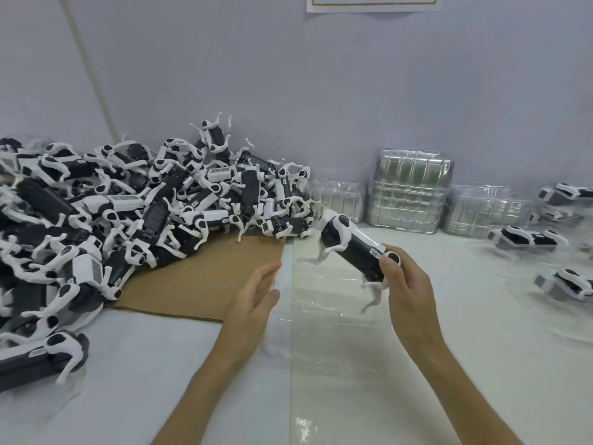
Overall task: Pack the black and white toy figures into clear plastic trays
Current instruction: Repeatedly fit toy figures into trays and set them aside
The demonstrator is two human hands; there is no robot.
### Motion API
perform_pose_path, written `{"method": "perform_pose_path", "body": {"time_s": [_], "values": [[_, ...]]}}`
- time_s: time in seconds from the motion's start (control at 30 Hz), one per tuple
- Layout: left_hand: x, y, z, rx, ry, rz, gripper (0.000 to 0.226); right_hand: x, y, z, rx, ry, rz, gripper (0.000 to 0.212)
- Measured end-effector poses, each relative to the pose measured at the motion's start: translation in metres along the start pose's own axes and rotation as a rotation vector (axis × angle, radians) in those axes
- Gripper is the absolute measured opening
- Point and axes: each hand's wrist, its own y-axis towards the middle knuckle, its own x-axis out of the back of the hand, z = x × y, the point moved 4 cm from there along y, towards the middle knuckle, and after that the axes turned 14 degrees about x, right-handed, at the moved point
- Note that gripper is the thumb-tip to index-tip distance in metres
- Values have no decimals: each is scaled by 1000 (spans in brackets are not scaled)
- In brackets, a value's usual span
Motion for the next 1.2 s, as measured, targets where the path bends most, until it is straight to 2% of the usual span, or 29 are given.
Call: {"method": "perform_pose_path", "body": {"time_s": [0.1, 0.3, 0.53, 0.7, 0.8, 0.87, 0.9, 1.13, 1.2], "values": [[1, -1, 1, -13, 2, -4, 43, -3, -2, -2, -20, -43, 44, 24], [-2, -1, 3, -14, 0, 11, 45, -5, -4, -4, -51, -171, 154, 21], [-4, -3, 0, -63, 12, 15, 43, -6, -6, -5, 5, -330, 260, 40], [-5, -5, -3, -75, 55, 20, 45, -7, -6, -4, 3, -380, 289, 31], [-6, -5, -4, -57, 86, 21, 57, -8, -6, -4, -3, -430, 347, 11], [-7, -5, -4, -40, 94, 33, 56, -6, -5, -3, -10, -442, 351, 25], [-7, -5, -3, -37, 99, 31, 55, -5, -5, -3, -13, -444, 349, 25], [-7, -4, 3, -54, 279, -22, 44, -9, -6, -5, -52, -482, 408, 14], [-8, -6, 1, -51, 258, -24, 40, -9, -6, -8, -67, -482, 409, 12]]}}
